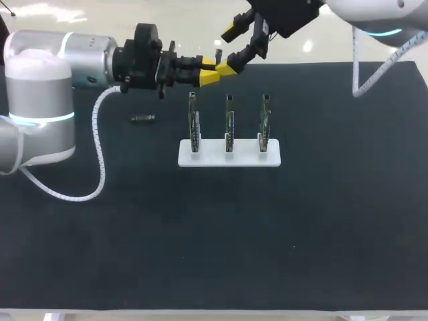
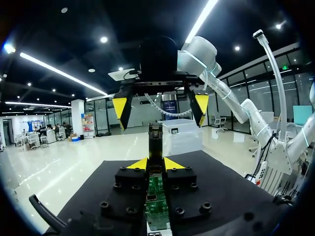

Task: Pick up the optical module with the left hand, and insert it into the network port with the right hand.

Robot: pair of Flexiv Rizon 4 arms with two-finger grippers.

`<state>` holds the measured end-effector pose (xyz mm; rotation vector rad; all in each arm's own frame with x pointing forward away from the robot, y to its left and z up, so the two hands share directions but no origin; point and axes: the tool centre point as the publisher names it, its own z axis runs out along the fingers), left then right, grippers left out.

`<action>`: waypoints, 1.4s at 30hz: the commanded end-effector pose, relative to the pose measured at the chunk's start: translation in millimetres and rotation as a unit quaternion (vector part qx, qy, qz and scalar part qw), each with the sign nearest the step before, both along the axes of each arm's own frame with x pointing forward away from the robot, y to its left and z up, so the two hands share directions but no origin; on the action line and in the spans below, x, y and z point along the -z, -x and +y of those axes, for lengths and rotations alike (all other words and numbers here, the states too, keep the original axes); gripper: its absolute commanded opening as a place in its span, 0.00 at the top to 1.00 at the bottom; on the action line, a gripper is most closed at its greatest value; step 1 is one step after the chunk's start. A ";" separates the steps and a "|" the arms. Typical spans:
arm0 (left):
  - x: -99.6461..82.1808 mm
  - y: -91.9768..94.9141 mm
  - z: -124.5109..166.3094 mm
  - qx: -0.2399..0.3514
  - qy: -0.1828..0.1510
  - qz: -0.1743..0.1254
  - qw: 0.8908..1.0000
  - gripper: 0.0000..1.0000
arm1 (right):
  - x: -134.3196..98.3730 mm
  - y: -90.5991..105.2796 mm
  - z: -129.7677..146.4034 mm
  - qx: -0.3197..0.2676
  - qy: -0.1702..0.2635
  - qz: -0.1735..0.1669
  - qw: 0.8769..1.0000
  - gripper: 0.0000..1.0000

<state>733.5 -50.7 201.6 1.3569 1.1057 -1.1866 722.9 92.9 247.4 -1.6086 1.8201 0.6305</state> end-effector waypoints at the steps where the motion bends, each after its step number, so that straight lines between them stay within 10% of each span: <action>1: 0.3 -0.9 -0.2 0.001 0.000 0.000 1.000 1.00 | 3.5 -7.4 4.0 -0.008 -0.003 0.006 1.000 0.00; 5: 0.3 -0.9 -0.2 0.001 0.000 0.000 1.000 1.00 | 5.0 -7.3 5.7 -0.007 -0.004 0.005 1.000 0.02; 11: 0.3 -0.9 -0.2 0.001 0.000 0.000 1.000 1.00 | 4.9 -4.7 7.6 -0.004 -0.003 0.004 1.000 0.61; 32: 0.3 -0.9 -0.2 0.001 0.000 0.000 1.000 1.00 | 2.5 -6.1 11.4 -0.003 0.000 0.004 1.000 0.80; 34: 0.3 -0.9 -0.2 0.001 0.000 0.000 1.000 1.00 | 2.9 -6.4 12.5 -0.003 0.000 0.003 1.000 1.00; 38: 0.3 -0.9 -0.2 0.001 0.000 0.000 1.000 1.00 | 3.4 -7.0 13.5 -0.003 0.001 0.002 1.000 1.00; 39: 0.3 -0.9 -0.2 0.001 0.000 0.000 1.000 0.75 | 3.5 -7.2 13.6 -0.003 0.002 0.002 1.000 1.00; 40: 0.3 -0.9 -0.2 0.001 0.000 0.000 1.000 0.25 | 3.5 -7.4 13.8 -0.003 0.003 0.002 1.000 1.00; 41: 0.3 -0.9 -0.2 0.001 0.000 0.000 1.000 0.00 | 3.5 -7.4 13.8 -0.004 0.003 0.002 1.000 1.00; 42: 0.3 -0.9 -0.2 0.001 0.000 0.000 1.000 0.00 | 3.5 -7.5 13.8 -0.004 0.003 0.002 1.000 1.00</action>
